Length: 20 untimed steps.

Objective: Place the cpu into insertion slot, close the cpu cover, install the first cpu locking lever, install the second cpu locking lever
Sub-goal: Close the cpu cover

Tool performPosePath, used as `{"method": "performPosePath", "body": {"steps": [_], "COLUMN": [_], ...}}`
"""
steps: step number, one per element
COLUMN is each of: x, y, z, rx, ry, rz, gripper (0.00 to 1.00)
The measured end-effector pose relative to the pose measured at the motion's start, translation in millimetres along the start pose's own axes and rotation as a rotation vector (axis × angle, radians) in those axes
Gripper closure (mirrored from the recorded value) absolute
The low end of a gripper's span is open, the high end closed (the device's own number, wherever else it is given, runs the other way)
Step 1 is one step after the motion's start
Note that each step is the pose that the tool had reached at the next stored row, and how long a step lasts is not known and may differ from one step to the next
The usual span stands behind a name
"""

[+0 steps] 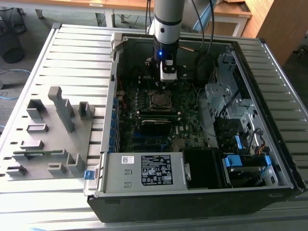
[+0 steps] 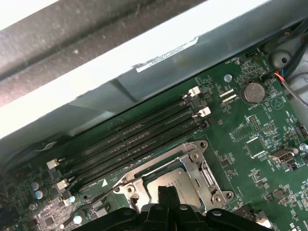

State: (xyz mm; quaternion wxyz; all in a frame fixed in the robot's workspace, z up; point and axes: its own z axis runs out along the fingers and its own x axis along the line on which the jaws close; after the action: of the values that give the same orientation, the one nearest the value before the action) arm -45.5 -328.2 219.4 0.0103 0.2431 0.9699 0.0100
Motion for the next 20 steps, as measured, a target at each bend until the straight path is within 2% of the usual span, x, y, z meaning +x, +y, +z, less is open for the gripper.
{"method": "performPosePath", "body": {"steps": [20], "x": [0.0], "y": [0.0], "z": [-2.0], "rx": [-0.0001], "ry": [0.0], "rz": [0.0], "gripper": [0.9]}}
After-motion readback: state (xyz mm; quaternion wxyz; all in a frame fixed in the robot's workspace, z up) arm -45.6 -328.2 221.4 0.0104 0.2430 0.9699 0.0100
